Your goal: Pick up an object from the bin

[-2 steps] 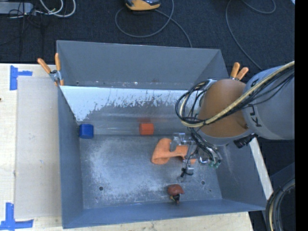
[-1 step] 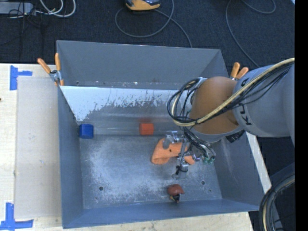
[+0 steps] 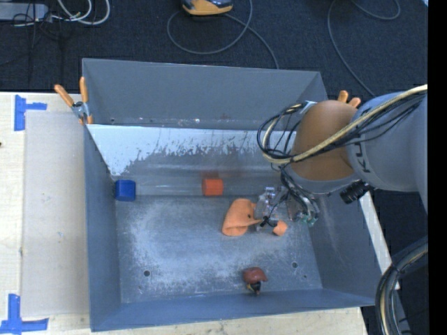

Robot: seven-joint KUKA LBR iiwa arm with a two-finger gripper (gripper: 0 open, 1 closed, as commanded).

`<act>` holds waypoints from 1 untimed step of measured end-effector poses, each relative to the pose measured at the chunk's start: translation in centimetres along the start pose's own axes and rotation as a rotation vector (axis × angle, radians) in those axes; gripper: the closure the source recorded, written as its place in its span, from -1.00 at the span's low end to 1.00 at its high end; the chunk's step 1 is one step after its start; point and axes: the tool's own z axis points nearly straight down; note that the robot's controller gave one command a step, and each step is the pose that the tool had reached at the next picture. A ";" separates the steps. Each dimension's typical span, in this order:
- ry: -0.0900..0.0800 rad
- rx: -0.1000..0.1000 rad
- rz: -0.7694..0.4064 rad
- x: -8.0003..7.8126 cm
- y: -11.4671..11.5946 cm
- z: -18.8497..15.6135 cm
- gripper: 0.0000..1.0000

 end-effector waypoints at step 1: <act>0.000 0.000 -0.001 0.0 0.0 0.0 1.00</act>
Offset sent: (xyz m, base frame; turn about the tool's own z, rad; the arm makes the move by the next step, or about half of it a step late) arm 0.0141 0.0286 0.0959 0.0289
